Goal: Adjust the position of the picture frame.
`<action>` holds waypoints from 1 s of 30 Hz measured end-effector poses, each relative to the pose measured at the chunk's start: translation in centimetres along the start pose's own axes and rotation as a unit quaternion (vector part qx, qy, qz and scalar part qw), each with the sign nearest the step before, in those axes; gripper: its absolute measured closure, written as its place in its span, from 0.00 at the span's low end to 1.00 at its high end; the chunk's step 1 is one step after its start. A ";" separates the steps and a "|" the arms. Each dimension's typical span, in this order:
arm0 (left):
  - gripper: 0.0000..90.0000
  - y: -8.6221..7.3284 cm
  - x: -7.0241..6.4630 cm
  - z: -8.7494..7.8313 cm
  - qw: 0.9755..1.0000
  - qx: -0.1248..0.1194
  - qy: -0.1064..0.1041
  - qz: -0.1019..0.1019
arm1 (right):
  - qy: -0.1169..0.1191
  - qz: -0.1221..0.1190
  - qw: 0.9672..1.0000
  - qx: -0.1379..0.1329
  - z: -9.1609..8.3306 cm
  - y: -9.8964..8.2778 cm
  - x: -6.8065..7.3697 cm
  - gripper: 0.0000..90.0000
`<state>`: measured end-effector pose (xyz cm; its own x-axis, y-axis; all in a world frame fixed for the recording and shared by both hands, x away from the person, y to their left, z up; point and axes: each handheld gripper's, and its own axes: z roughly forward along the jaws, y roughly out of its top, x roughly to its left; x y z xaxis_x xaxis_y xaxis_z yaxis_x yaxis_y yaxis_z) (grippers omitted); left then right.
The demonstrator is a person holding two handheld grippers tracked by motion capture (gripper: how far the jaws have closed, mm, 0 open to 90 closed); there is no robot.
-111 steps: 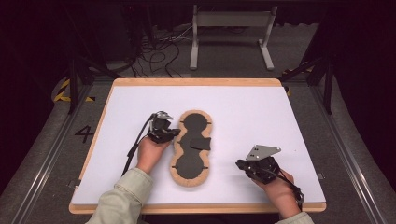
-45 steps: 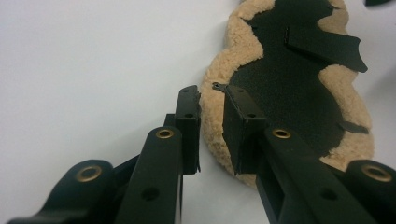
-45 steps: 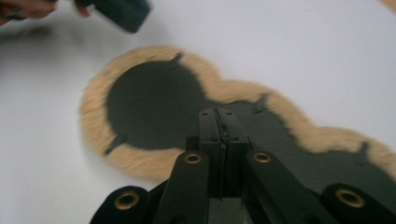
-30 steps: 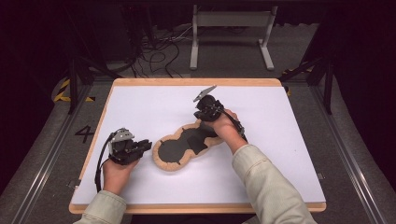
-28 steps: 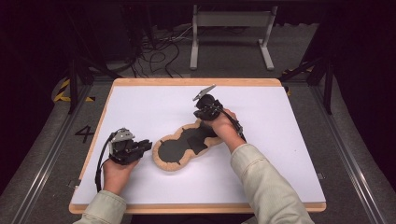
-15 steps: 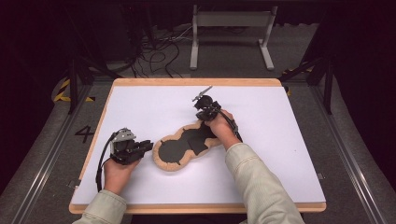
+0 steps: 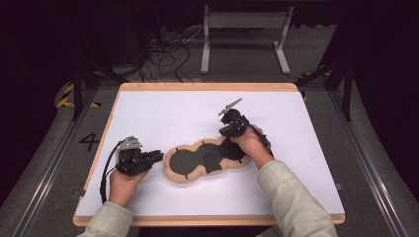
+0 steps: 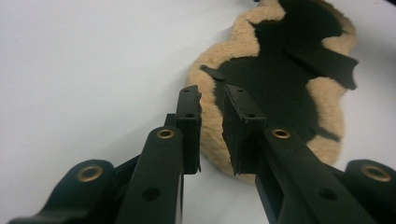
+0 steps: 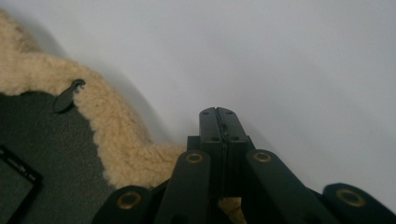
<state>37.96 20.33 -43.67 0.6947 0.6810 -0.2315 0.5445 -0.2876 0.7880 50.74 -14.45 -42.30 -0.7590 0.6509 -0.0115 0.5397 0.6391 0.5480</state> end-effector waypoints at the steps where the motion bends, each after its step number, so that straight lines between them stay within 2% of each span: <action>1: 0.85 0.0 -0.2 -0.1 1.000 0.003 -0.006 0.006 | 0.001 -0.001 1.000 -0.002 -0.2 -0.3 0.1 1.00; 2: 0.85 -0.1 -0.5 -0.1 1.000 0.004 -0.012 0.007 | 0.005 -0.002 1.000 -0.003 -0.6 -1.0 0.2 1.00; 4: 0.85 -0.2 -0.5 -0.2 1.000 0.004 -0.015 0.010 | 0.007 -0.001 1.000 0.000 -0.9 -1.3 0.4 1.00; 6: 0.84 -0.2 -0.6 -0.3 1.000 0.002 -0.018 0.011 | 0.007 -0.015 1.000 -0.005 -1.3 -2.2 0.7 1.00; 9: 0.82 -0.3 -0.7 -0.7 1.000 -0.006 -0.029 0.005 | 0.025 0.003 1.000 -0.006 -2.1 -3.3 0.7 1.00; 12: 0.81 -0.3 -0.7 -1.0 0.999 -0.013 -0.032 0.008 | 0.019 0.002 1.000 -0.023 -2.8 -4.5 1.3 1.00; 14: 0.78 -0.2 -0.8 -1.1 0.999 -0.012 -0.030 0.009 | -0.009 -0.001 0.999 -0.047 -3.7 -5.0 1.8 1.00; 15: 0.77 -0.1 -0.8 -1.2 1.000 -0.011 -0.023 0.015 | -0.017 -0.004 0.998 -0.063 -4.2 -5.2 2.0 1.00; 17: 0.68 0.3 -0.9 -1.4 0.999 -0.010 -0.009 0.043 | -0.029 -0.001 0.994 -0.101 -5.6 -5.8 2.6 1.00; 18: 0.64 0.5 -1.0 -1.5 0.998 -0.014 -0.003 0.054 | -0.024 0.003 0.993 -0.114 -6.3 -6.0 2.7 1.00; 20: 0.59 1.1 -1.1 -1.8 0.998 -0.025 -0.011 0.065 | -0.008 0.011 0.990 -0.137 -7.3 -6.7 3.1 0.97; 24: 0.56 1.8 -1.0 -1.7 0.997 -0.038 -0.021 0.064 | 0.004 0.005 0.988 -0.154 -8.3 -7.8 4.1 0.94; 25: 0.55 1.9 -1.0 -1.3 0.998 -0.032 -0.024 0.058 | -0.001 -0.005 0.985 -0.174 -8.9 -8.4 4.7 0.93; 26: 0.55 1.9 -1.0 -1.3 0.998 -0.032 -0.024 0.058 | -0.001 -0.005 0.985 -0.174 -8.9 -8.4 4.7 0.93; 27: 0.55 2.0 -0.9 -1.0 0.998 -0.029 -0.021 0.060 | 0.002 -0.005 0.981 -0.195 -9.3 -8.8 5.0 0.93; 28: 0.55 2.1 -0.9 -0.9 0.997 -0.028 -0.023 0.062 | 0.014 -0.003 0.977 -0.211 -9.5 -9.2 5.3 0.92; 29: 0.55 2.2 -0.9 -0.7 0.997 -0.026 -0.025 0.061 | 0.016 -0.012 0.980 -0.197 -9.5 -9.2 5.6 0.91; 30: 0.55 2.3 -0.9 -0.6 0.997 -0.024 -0.025 0.063 | 0.001 -0.028 0.981 -0.191 -9.8 -9.3 6.1 0.91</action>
<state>38.33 19.49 -41.32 0.7788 0.6076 -0.1561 0.4297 -0.3354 0.8384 37.51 -20.44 -39.26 -0.7848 0.6179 -0.0483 0.3217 0.4727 0.8204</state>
